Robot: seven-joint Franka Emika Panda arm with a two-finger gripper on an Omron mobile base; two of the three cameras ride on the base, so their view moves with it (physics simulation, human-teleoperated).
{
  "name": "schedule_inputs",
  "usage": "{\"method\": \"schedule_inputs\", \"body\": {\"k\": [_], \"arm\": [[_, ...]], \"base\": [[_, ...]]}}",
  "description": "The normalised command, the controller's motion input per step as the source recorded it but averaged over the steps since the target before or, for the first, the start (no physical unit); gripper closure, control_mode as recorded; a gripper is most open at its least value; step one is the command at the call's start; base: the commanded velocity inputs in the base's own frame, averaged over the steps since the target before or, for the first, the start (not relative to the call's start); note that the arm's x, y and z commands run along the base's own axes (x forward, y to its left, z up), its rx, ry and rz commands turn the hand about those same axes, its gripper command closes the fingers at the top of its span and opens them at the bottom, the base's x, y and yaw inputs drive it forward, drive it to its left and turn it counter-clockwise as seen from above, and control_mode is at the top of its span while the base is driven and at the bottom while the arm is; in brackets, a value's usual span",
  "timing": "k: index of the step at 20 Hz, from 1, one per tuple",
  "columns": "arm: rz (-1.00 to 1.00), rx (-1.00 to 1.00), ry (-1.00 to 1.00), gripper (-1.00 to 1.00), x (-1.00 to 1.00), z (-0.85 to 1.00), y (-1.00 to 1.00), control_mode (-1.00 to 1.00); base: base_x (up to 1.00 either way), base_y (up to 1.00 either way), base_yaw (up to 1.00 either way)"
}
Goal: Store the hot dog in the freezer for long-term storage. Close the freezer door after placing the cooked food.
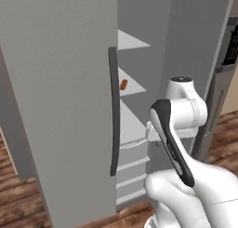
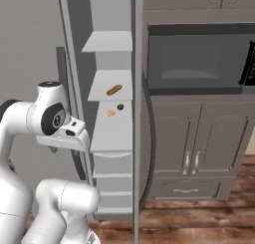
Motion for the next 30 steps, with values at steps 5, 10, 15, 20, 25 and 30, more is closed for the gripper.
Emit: {"method": "schedule_inputs", "body": {"k": [5, 10, 15, 20, 25, 30], "arm": [[0.00, 0.00, 0.00, -1.00, 0.00, 0.00, 0.00, 1.00], [0.00, 0.00, 0.00, -1.00, 0.00, 0.00, 0.00, 1.00], [0.00, 0.00, 0.00, -1.00, 0.00, 0.00, 0.00, 1.00], [0.00, 0.00, 0.00, -1.00, 0.00, 0.00, 0.00, 1.00], [0.00, 0.00, 0.00, -1.00, 0.00, 0.00, 0.00, 1.00], [0.00, 0.00, 0.00, -1.00, 0.00, 0.00, 0.00, 1.00]], "base": [[-0.25, -0.01, 0.06], [-0.11, -0.03, 0.05], [-0.27, -0.25, 0.25], [-0.25, -0.24, 0.25], [-0.30, -0.28, 0.18], [-0.37, -0.20, -0.02]]}}
